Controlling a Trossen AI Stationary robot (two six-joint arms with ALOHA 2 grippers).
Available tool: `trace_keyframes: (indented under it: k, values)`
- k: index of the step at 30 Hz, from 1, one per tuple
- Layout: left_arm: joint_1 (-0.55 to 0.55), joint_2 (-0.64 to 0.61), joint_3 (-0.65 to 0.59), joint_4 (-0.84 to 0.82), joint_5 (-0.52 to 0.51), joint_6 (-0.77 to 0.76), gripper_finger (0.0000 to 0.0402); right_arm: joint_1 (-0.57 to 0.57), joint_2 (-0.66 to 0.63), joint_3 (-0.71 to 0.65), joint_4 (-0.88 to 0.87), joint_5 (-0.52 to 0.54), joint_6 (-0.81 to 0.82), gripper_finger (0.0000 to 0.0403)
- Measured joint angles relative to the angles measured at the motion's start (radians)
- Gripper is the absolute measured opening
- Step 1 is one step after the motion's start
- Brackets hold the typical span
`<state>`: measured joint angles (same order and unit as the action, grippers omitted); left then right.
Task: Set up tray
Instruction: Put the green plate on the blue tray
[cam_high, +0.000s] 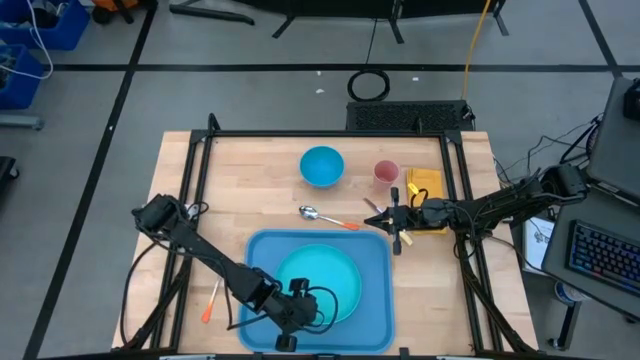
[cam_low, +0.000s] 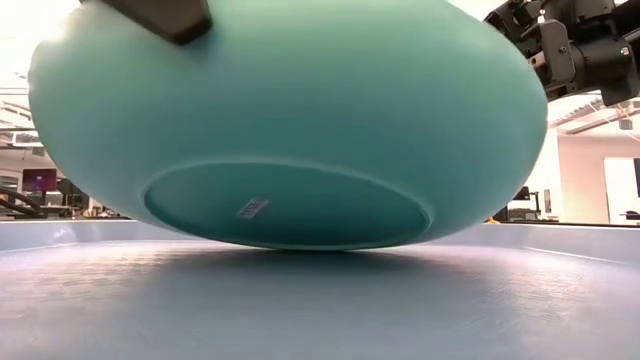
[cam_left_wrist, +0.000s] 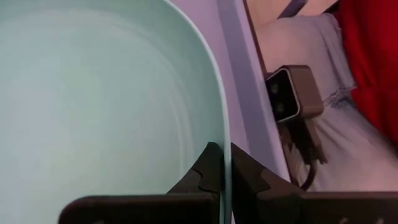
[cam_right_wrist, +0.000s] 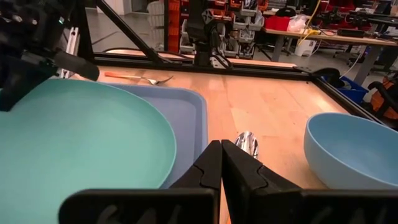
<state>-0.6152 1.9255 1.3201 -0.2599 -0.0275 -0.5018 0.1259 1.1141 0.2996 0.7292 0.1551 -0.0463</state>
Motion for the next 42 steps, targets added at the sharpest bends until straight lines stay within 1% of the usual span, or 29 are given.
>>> trace_keyframes:
  k: [7, 14, 21, 30, 42]
  values:
    - [-0.008, 0.000, 0.000, 0.000, 0.001, -0.032, 0.0019, 0.000, 0.000, 0.000, 0.000, 0.000, 0.000, 0.0000]
    - [-0.010, 0.000, 0.000, 0.004, 0.001, -0.032, 0.0009, 0.000, 0.000, 0.000, 0.000, 0.000, 0.000, 0.0000]
    - [-0.010, 0.002, -0.001, 0.003, 0.010, -0.046, 0.0038, 0.000, 0.000, 0.000, 0.000, 0.000, 0.000, 0.0000]
    - [-0.010, 0.002, -0.001, 0.018, 0.005, -0.049, 0.0030, 0.000, 0.000, 0.000, 0.000, 0.000, 0.001, 0.0000]
    - [-0.010, 0.002, -0.001, 0.022, 0.013, -0.092, 0.0065, 0.000, 0.000, 0.000, -0.001, 0.000, 0.001, 0.0000]
